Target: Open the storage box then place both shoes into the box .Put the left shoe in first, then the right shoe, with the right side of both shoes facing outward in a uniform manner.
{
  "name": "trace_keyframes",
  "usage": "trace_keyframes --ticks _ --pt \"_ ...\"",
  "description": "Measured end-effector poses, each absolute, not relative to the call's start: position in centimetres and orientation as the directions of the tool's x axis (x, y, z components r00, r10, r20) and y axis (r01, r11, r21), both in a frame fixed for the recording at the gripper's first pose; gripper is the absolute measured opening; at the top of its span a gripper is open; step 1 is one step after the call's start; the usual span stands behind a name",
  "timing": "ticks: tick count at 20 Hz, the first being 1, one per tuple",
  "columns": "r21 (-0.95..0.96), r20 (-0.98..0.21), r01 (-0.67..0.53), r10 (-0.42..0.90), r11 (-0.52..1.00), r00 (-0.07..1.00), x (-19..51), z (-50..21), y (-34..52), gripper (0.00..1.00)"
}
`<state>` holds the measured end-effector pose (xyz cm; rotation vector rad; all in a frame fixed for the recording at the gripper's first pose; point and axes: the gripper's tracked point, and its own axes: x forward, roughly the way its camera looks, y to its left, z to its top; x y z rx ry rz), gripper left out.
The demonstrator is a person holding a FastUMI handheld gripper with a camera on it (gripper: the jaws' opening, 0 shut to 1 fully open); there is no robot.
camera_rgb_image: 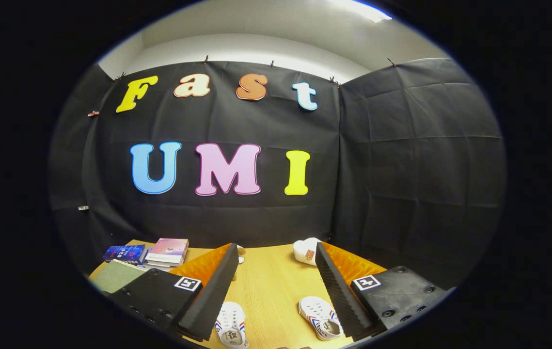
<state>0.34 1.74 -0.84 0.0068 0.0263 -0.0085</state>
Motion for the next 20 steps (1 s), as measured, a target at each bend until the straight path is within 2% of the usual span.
trace_keyframes --ticks 8,11,16,20 --pt "0.032 -0.097 -0.030 0.033 0.999 0.995 0.8 -3.7 4.1 0.97" --pt "0.099 -0.200 -0.088 0.106 0.991 0.974 0.8 -6.8 6.5 0.98" --pt "0.263 -0.323 -0.275 0.353 0.925 0.878 0.1 -11.3 11.9 0.99" --pt "0.407 -0.411 -0.453 0.602 0.793 0.685 -2.5 -14.4 16.5 0.99"
